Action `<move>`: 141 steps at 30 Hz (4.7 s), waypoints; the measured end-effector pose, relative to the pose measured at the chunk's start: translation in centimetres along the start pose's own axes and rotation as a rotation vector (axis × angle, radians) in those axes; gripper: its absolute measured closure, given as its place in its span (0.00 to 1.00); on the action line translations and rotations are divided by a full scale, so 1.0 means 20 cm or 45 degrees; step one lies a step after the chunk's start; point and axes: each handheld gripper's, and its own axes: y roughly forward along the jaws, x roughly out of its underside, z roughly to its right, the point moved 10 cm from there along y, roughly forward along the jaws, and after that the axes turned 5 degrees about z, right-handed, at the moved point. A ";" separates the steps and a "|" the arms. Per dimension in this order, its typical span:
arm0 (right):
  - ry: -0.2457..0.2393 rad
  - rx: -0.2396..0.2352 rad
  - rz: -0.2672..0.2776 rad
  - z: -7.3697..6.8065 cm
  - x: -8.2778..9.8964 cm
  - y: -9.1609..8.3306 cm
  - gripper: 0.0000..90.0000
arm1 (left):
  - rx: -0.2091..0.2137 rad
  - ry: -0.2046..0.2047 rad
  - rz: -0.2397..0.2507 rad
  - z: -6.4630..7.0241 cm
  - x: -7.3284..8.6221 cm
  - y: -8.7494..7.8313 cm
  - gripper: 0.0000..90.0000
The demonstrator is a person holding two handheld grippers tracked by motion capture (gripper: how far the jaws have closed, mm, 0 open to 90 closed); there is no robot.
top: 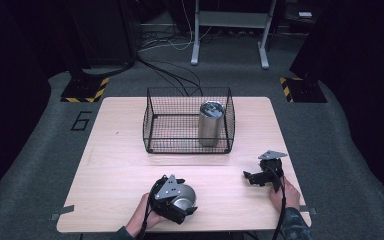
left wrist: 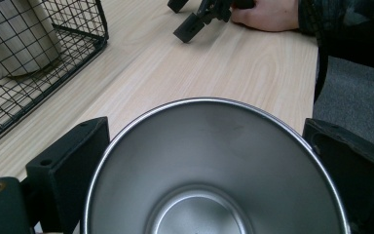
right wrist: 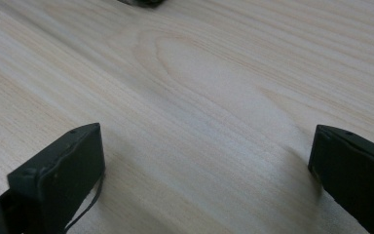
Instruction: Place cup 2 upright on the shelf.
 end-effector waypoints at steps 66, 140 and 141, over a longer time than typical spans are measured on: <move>-0.001 0.006 0.001 0.00 0.00 0.00 0.00 | -0.242 -0.101 0.070 -0.44 -0.27 -0.22 0.07; 0.010 0.012 0.006 0.00 0.00 0.00 0.00 | -0.492 -0.158 0.083 -1.05 -0.70 -0.10 0.07; 0.010 0.012 0.006 0.00 0.00 0.00 0.00 | -0.497 -0.164 0.081 -1.07 -0.70 -0.10 0.07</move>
